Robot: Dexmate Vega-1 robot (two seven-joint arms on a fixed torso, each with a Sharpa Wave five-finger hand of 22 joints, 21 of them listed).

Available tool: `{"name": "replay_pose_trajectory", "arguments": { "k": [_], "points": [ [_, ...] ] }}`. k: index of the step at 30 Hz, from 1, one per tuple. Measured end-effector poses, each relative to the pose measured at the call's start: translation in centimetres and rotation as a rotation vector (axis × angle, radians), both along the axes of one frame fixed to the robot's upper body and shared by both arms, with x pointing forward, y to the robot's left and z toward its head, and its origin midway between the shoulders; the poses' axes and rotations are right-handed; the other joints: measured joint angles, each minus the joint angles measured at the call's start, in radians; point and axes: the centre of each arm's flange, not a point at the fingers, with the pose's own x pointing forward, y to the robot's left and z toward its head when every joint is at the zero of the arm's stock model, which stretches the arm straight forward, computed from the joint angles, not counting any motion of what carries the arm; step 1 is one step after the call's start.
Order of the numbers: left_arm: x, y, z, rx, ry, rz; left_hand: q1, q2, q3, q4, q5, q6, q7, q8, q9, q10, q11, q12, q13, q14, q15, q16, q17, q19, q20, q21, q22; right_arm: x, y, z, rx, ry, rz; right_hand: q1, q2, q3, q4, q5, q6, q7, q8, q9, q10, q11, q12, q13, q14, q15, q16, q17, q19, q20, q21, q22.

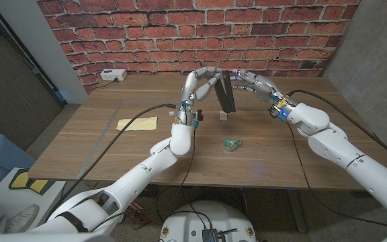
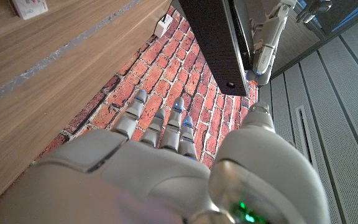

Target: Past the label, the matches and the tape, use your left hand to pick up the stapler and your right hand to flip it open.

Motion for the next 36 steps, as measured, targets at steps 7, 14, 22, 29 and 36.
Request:
{"name": "replay_pose_trajectory", "arguments": {
  "k": [7, 14, 22, 29, 36],
  "points": [
    [0.3, 0.1, -0.2, -0.015, 0.025, -0.043, 0.000, 0.000, 0.000, 0.000, 0.000, 0.002, 0.001, 0.000, 0.000, 0.005, 0.005, 0.000, 0.000, 0.000, 0.000, -0.006, 0.004, 0.000, 0.000, 0.004, -0.005, -0.5, -0.2, -0.1, 0.003, -0.010, -0.036, -0.014, -0.001, 0.000, 0.000, 0.000, -0.009, -0.002, -0.004, 0.000, -0.014, 0.000, -0.004, 0.005, -0.020, 0.011, -0.001, 0.000, -0.014, 0.008, -0.004, 0.000],
    [0.9, 0.3, -0.5, -0.044, 0.054, -0.068, 0.000, 0.000, -0.002, 0.001, 0.000, 0.001, 0.009, 0.000, 0.000, 0.013, 0.013, 0.000, -0.003, 0.000, 0.000, -0.008, 0.007, 0.023, -0.002, 0.019, -0.005, -0.7, -0.3, -0.2, 0.005, -0.011, -0.058, -0.018, -0.004, 0.000, 0.000, 0.000, -0.013, 0.001, -0.004, 0.000, -0.014, 0.000, -0.004, 0.005, -0.020, 0.011, -0.001, 0.005, -0.017, 0.011, -0.004, 0.000],
    [1.4, 0.4, -0.6, -0.066, 0.094, -0.134, 0.015, 0.001, -0.006, -0.002, -0.001, -0.001, 0.018, -0.006, 0.000, 0.012, 0.013, 0.000, -0.001, 0.000, 0.000, -0.009, 0.007, 0.023, -0.002, 0.022, -0.007, -1.0, -0.3, -0.3, 0.007, -0.011, -0.063, -0.018, -0.004, -0.003, 0.003, 0.000, -0.018, -0.004, -0.004, 0.000, -0.014, 0.000, -0.004, 0.009, -0.026, 0.016, -0.001, 0.005, -0.023, 0.017, -0.004, 0.000],
    [1.7, 0.5, -0.5, -0.070, 0.117, -0.168, 0.015, 0.001, -0.006, -0.002, -0.002, -0.001, 0.018, -0.006, 0.000, 0.001, 0.016, -0.008, 0.004, 0.000, 0.000, -0.013, 0.011, 0.023, -0.002, 0.026, -0.009, -1.0, -0.3, -0.3, 0.000, -0.010, -0.066, -0.018, -0.004, -0.003, 0.003, 0.000, -0.021, -0.008, -0.004, 0.000, -0.004, -0.002, -0.004, 0.014, -0.023, 0.014, 0.004, 0.003, -0.022, 0.017, -0.004, 0.000],
    [2.1, 0.5, -0.5, -0.080, 0.137, -0.182, 0.015, 0.001, -0.006, -0.002, -0.003, -0.001, 0.018, -0.009, 0.000, 0.001, 0.016, -0.008, 0.005, 0.000, 0.000, -0.017, 0.012, 0.019, 0.002, 0.026, -0.009, -1.0, 0.0, -0.4, -0.013, -0.013, -0.081, -0.020, -0.007, 0.003, -0.003, 0.000, -0.037, 0.005, -0.004, 0.000, 0.021, 0.035, 0.005, 0.033, 0.009, 0.014, 0.016, -0.001, 0.077, 0.000, 0.024, -0.006]
  ]
}}
